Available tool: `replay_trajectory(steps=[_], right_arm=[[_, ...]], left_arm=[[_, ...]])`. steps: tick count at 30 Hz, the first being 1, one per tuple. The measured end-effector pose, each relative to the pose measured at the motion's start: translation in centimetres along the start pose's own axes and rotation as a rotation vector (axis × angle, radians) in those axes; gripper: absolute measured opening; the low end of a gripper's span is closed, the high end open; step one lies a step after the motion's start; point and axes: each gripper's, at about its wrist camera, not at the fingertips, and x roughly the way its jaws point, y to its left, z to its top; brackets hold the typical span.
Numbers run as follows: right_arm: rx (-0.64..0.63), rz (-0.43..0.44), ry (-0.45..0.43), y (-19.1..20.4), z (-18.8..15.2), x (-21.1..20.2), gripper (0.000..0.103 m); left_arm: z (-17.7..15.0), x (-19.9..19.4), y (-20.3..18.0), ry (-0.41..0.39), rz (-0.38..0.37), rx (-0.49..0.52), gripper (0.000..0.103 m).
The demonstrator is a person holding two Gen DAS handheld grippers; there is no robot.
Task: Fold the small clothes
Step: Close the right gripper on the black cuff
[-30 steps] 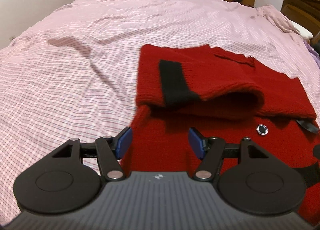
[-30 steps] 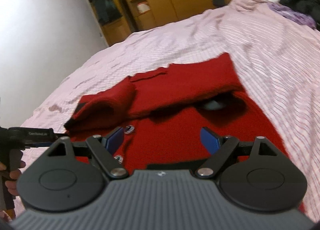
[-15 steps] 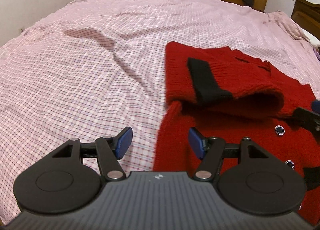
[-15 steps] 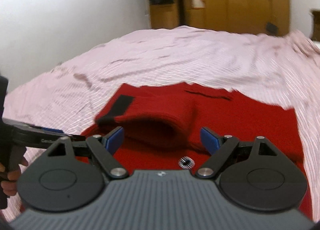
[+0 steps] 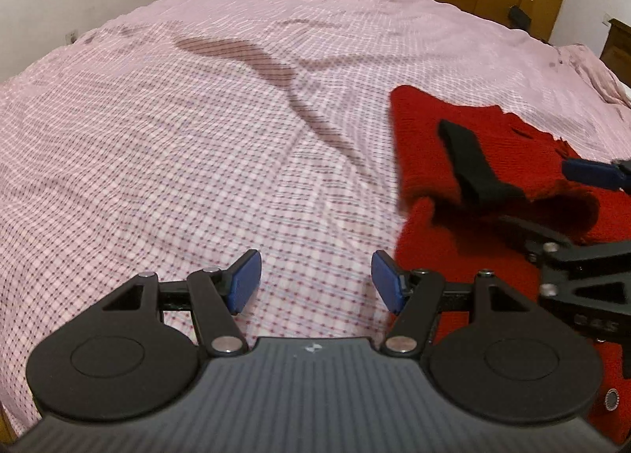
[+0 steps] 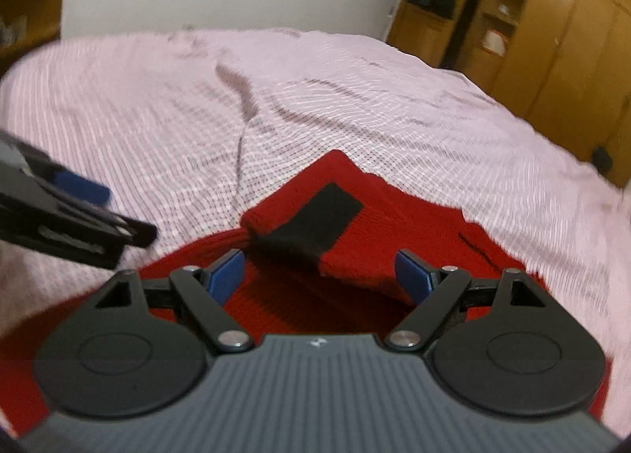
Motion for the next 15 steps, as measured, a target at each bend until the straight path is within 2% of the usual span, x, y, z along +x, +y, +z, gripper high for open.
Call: replay_trajectory(steps=[3, 6, 7, 8, 9, 10, 12, 14, 15], right_arm=[[-0.087, -0.020, 0.012, 0.6, 0.2, 1.0, 0.084], [-0.110, -0.007, 0.012, 0.6, 0.2, 1.6, 0.083], [-0.102, 0.001, 0.006, 0.4, 0.2, 1.6, 0.074], [-0.089, 0.015, 0.004, 0.2, 0.3, 1.7, 0.071], [-0.067, 0.033, -0.001, 0.0, 0.4, 1.7, 0.062], [-0.037, 0.054, -0.005, -0.4, 0.4, 1.6, 0.046], [0.006, 0.061, 0.005, -0.8, 0.6, 1.7, 0.028], [0.026, 0.045, -0.010, -1.1, 0.8, 1.5, 0.018], [0.038, 0.037, -0.018, -1.4, 0.8, 1.3, 0.017]], left_arm=[[-0.2, 0.1, 0.7, 0.003, -0.004, -0.016, 0.069], [-0.3, 0.1, 1.0, 0.004, -0.007, -0.026, 0.069], [-0.3, 0.1, 1.0, 0.005, -0.008, -0.028, 0.069], [-0.3, 0.1, 1.0, 0.005, -0.010, -0.030, 0.069], [-0.3, 0.2, 1.0, 0.004, -0.011, -0.031, 0.069], [-0.3, 0.1, 1.0, 0.004, -0.011, -0.031, 0.069], [-0.2, 0.1, 0.9, 0.003, -0.014, -0.029, 0.069], [-0.2, 0.0, 0.7, 0.001, -0.021, -0.026, 0.069], [-0.2, -0.1, 0.6, 0.000, -0.023, -0.025, 0.069]])
